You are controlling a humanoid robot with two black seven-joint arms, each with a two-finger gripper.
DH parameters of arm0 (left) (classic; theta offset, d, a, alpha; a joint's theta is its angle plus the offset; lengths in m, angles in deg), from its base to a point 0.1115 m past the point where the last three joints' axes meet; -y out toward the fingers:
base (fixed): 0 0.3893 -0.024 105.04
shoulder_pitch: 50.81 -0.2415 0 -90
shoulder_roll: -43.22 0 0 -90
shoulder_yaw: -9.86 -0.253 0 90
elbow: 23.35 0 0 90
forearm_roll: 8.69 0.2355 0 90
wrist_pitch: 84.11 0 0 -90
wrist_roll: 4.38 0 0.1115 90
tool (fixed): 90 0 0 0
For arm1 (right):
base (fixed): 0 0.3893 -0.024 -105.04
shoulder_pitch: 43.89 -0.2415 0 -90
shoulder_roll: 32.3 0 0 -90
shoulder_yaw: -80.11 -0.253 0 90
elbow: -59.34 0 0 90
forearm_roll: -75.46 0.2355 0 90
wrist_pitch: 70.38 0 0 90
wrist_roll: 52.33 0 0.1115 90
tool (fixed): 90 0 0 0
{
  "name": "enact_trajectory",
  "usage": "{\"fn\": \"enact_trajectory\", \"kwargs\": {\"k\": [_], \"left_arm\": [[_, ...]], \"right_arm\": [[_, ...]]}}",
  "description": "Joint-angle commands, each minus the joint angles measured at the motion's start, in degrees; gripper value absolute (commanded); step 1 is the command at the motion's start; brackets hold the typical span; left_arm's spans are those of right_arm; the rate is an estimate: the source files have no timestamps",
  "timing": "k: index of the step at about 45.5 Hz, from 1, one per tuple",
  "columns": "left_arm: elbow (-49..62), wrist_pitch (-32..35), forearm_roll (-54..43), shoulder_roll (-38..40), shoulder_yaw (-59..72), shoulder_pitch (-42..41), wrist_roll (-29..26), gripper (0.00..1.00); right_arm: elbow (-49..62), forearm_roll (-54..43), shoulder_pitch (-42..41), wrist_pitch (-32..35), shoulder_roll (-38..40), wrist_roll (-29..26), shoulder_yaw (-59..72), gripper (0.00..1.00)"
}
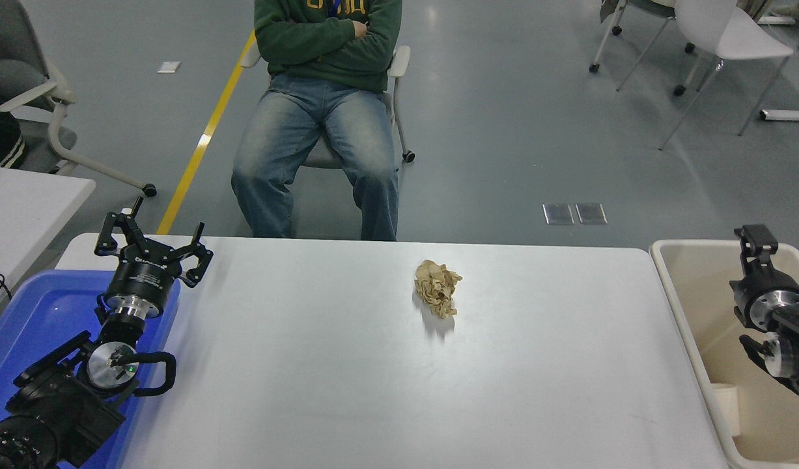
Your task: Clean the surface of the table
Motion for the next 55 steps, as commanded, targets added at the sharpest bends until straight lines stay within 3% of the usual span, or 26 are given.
{"fn": "enact_trajectory", "kwargs": {"k": [1, 17, 28, 38, 55], "left_arm": [[-0.05, 0.00, -0.05, 0.00, 0.00, 0.00, -0.01, 1.00], [0.04, 0.00, 0.03, 0.00, 0.00, 0.00, -0.01, 1.00], [0.04, 0.00, 0.03, 0.09, 0.00, -0.09, -0.01, 1.00], [0.04, 0.00, 0.03, 0.09, 0.00, -0.09, -0.01, 1.00], [0.04, 0.00, 0.03, 0.00, 0.00, -0.09, -0.01, 1.00]], "right_arm": [[-12.53, -0.08, -0.04, 3.45, 1.07, 0.41, -5.19, 1.00], [-23.69, 0.79, 3.39, 3.36, -6.21, 8.32, -13.53, 1.00], [-24.05, 13.53, 5.85, 3.89, -12.72, 8.50, -16.79, 1.00], [-23.26, 23.73, 6.12, 9.78, -13.25, 8.59, -17.93, 1.00], [-23.17, 24.00, 6.03, 9.96, -13.96, 8.67, -18.37, 1.00]]}}
